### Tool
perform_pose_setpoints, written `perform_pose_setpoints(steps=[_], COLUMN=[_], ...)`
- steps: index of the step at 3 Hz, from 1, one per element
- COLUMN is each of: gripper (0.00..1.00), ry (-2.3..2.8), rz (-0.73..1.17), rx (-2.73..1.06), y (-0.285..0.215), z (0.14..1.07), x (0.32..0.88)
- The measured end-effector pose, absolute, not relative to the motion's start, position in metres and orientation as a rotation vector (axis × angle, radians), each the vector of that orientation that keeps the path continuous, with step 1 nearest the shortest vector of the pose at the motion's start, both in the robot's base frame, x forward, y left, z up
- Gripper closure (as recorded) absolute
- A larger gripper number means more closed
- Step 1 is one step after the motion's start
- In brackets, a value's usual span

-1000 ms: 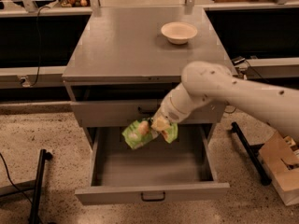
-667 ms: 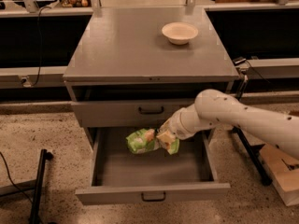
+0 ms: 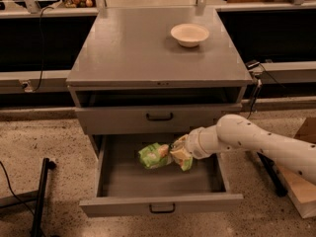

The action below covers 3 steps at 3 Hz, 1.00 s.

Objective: Place green rice chip bag into middle drawer

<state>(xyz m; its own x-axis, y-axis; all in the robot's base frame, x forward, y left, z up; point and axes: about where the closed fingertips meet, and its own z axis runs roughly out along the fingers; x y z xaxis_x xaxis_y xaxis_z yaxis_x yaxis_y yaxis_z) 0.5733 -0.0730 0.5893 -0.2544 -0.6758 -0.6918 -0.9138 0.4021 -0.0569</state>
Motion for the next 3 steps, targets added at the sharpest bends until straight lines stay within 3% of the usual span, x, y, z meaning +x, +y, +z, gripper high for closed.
perform_pose_setpoints(steps=[2,3], gripper=[1.0,0.82], ry=[1.89,1.804], rz=[0.489,0.514], rx=[-1.327,-1.352], y=[-0.068,-0.066], z=[0.538,0.503], x=[0.604,0.613])
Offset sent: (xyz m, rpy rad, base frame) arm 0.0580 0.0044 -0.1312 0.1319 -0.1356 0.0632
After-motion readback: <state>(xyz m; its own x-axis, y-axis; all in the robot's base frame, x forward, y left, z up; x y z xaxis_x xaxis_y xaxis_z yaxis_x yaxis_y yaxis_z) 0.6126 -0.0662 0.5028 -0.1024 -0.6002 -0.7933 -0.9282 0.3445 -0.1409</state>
